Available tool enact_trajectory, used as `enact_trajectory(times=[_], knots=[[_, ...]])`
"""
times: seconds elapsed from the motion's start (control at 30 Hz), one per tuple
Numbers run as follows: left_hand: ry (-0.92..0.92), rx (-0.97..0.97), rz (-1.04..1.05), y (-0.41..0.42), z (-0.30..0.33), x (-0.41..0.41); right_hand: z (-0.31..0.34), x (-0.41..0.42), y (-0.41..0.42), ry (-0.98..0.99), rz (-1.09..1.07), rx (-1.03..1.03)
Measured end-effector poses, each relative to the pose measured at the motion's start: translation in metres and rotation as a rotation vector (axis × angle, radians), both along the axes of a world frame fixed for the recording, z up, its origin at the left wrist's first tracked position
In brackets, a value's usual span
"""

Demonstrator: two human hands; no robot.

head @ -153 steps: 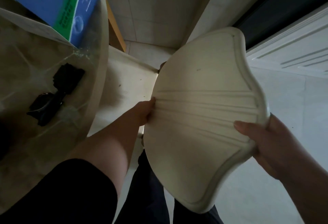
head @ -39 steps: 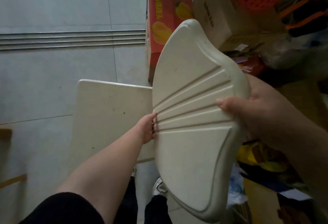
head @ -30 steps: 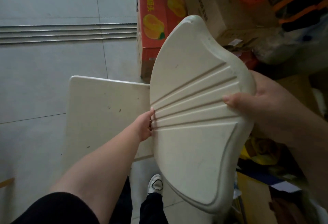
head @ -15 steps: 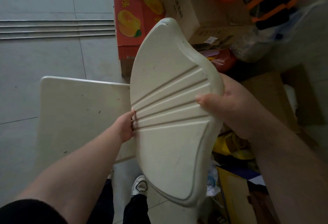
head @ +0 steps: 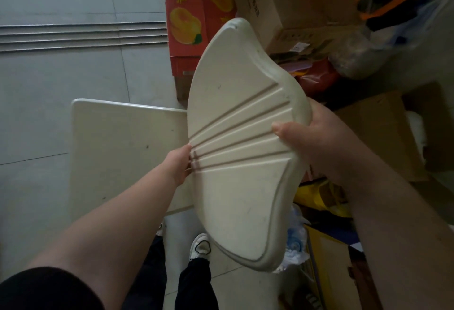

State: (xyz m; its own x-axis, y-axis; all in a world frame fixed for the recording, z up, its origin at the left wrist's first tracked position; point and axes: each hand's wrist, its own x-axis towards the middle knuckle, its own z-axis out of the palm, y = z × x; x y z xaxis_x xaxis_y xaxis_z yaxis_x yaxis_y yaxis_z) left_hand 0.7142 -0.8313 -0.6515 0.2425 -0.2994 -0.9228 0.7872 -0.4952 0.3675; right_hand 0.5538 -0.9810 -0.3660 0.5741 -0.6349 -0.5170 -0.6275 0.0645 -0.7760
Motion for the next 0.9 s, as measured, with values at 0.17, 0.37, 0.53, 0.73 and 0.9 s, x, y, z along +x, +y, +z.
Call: enact_trajectory(times=[0.17,0.37,0.53,0.73,0.9], knots=[[0.01,-0.032,0.112,0.018,0.039,0.001,0.002,0.004,0.012,0.087,-0.059,-0.158],[-0.017,-0.101,0.235,0.075,0.127,0.003,0.036,-0.012,0.055,-0.132,-0.156,-0.329],[-0.232,-0.123,0.319,0.179,0.212,0.002,0.088,-0.038,0.107,-0.338,-0.214,-0.31],[-0.432,-0.174,0.456,0.315,0.312,-0.042,0.138,-0.066,0.206,-0.454,-0.127,0.04],[-0.592,-0.196,0.632,0.408,0.369,-0.103,0.16,-0.073,0.292,-0.443,0.2,0.136]])
